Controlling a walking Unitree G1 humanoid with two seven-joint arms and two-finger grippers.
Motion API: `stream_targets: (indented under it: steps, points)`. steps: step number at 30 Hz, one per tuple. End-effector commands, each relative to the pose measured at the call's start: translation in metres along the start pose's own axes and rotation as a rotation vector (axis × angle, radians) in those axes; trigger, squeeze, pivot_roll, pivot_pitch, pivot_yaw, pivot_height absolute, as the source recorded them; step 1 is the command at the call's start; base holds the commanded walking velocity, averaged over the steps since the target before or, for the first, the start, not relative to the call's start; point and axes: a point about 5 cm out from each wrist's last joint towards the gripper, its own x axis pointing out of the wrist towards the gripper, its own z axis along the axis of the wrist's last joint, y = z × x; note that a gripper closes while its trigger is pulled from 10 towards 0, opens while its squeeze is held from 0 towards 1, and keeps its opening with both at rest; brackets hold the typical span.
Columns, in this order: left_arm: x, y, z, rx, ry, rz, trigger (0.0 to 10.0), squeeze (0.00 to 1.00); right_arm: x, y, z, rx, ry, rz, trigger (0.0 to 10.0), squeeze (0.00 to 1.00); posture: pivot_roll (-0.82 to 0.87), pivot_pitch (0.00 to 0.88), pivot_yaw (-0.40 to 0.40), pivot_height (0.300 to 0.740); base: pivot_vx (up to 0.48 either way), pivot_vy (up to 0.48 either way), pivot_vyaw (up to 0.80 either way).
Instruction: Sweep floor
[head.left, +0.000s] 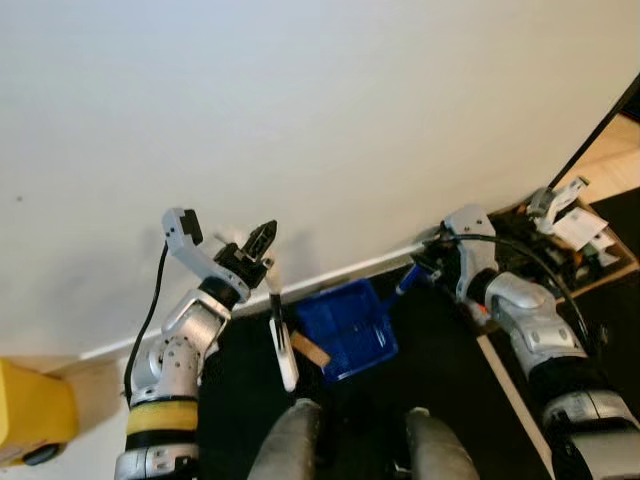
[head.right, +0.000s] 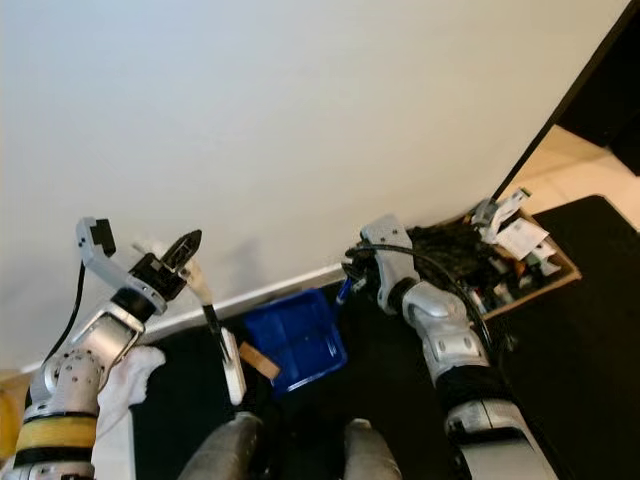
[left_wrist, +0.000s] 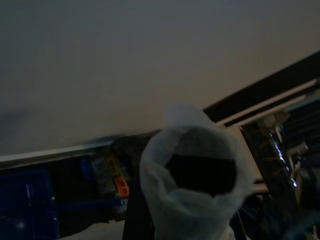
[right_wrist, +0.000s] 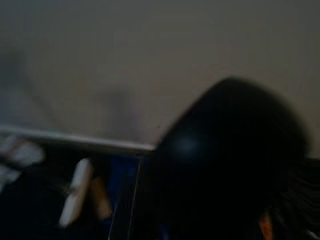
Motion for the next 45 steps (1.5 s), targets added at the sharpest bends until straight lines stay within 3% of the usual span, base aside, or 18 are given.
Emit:
stream_targets:
  steps: [1,4,6,8,13,15,18,30,35,38,41,45]
  points:
    - [-0.004,0.006,0.0,0.016,-0.002,0.031,10.0,0.0,-0.006,-0.008,-0.019,0.012,0.054,-0.123,10.0,0.0,0.11,0.266,0.059,0.74,0.0,0.0,0.0]
    - [-0.003,0.013,-0.001,0.076,0.019,0.113,10.0,0.0,-0.012,-0.022,0.008,0.072,-0.124,-0.25,10.0,0.0,0.12,0.262,0.063,0.74,0.0,0.0,0.0]
    - [-0.002,0.017,0.0,0.137,0.045,0.176,10.0,0.0,-0.016,-0.024,0.016,0.093,-0.189,-0.268,10.0,0.0,0.12,0.259,0.066,0.74,0.0,0.0,0.0]
    - [-0.001,0.018,0.0,0.149,0.049,0.185,10.0,0.0,-0.016,-0.025,0.017,0.095,-0.197,-0.272,10.0,0.0,0.12,0.259,0.066,0.74,0.0,0.0,0.0]
    - [-0.001,0.013,0.017,0.306,0.071,0.231,10.0,0.0,-0.015,-0.012,0.011,0.031,-0.186,-0.173,10.0,0.0,0.13,0.254,0.072,0.74,0.0,0.0,0.0]
    - [-0.004,0.012,0.033,0.426,0.055,0.239,10.0,0.0,-0.015,-0.003,0.007,-0.018,-0.176,-0.104,10.0,0.0,0.14,0.253,0.074,0.74,0.0,0.0,0.0]
    - [-0.006,0.014,0.056,0.515,0.011,0.254,10.0,0.0,-0.013,0.007,0.006,-0.029,-0.173,-0.024,10.0,0.0,0.15,0.255,0.072,0.74,0.0,0.0,0.0]
    - [-0.005,0.031,0.089,0.629,-0.044,0.334,10.0,0.0,0.009,0.03,0.008,-0.062,-0.106,0.067,10.0,0.0,0.16,0.269,0.063,0.74,0.0,0.0,0.0]
    - [-0.004,0.038,0.08,0.625,0.01,0.319,10.0,0.0,0.013,0.038,0.008,-0.018,-0.094,0.107,10.0,0.0,0.17,0.275,0.055,0.74,0.0,0.0,0.0]
    - [-0.005,0.056,0.053,0.591,0.101,0.327,10.0,0.0,0.019,0.05,-0.004,0.113,-0.016,0.143,10.0,0.0,0.17,0.28,0.052,0.74,0.0,0.0,0.0]
    - [-0.003,0.059,0.042,0.557,0.11,0.33,10.0,0.0,0.02,0.054,-0.009,0.178,0.0,0.14,10.0,0.0,0.16,0.289,0.054,0.74,0.0,0.0,0.0]
    - [0.002,0.055,0.033,0.534,0.118,0.29,10.0,0.0,0.022,0.046,-0.011,0.269,0.032,0.102,10.0,0.0,0.16,0.294,0.056,0.74,0.0,0.0,0.0]
